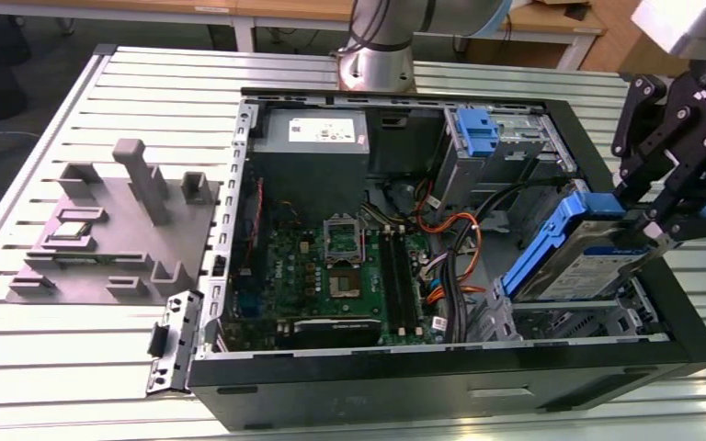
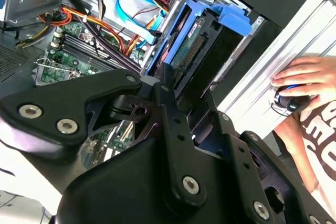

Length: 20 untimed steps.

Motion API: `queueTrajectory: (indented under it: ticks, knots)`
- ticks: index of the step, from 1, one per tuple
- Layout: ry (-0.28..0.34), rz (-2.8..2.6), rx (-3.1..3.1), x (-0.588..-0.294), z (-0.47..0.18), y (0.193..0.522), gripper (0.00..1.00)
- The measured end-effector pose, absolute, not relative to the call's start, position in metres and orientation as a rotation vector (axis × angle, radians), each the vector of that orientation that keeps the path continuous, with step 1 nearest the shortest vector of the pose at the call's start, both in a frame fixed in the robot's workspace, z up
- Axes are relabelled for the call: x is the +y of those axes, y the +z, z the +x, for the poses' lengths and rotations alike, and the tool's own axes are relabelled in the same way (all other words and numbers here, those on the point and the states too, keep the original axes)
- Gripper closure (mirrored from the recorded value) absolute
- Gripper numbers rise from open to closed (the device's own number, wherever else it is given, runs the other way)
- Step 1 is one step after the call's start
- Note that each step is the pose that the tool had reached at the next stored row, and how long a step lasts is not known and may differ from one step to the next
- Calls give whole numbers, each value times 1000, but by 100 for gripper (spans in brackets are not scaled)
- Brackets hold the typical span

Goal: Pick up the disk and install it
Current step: 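Insert the disk into the insertion slot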

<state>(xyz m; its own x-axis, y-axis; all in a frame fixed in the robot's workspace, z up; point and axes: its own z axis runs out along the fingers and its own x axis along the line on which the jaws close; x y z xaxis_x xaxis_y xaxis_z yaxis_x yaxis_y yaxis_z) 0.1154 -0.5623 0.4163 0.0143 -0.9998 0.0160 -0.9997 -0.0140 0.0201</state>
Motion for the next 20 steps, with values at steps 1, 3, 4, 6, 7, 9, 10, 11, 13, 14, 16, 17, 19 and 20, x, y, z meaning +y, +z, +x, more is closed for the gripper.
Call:
queueTrajectory:
  ticks: [1, 3, 4, 6, 7, 9, 10, 11, 13, 14, 16, 17, 19, 20]
  knots:
    - [-4, 2219, -2188, -562, 115, 415, 65]
    - [-4, 2219, -2188, -562, 115, 411, 65]
    - [-4, 2219, -2188, -562, 115, 409, 65]
    - [-4, 2219, -2188, -563, 115, 406, 65]
    - [-4, 2219, -2188, -563, 115, 404, 65]
    - [-4, 2219, -2188, -563, 115, 400, 65]
    - [-4, 2219, -2188, -563, 115, 398, 65]
    - [-4, 2219, -2188, -563, 115, 397, 65]
    - [-4, 2219, -2188, -563, 114, 393, 65]
    - [-4, 2219, -2188, -563, 114, 391, 65]
    - [-4, 2219, -2188, -563, 114, 387, 65]
    - [-4, 2219, -2188, -563, 114, 387, 65]
    - [-4, 2219, -2188, -563, 114, 387, 65]
    - [-4, 2219, -2188, -563, 114, 387, 65]
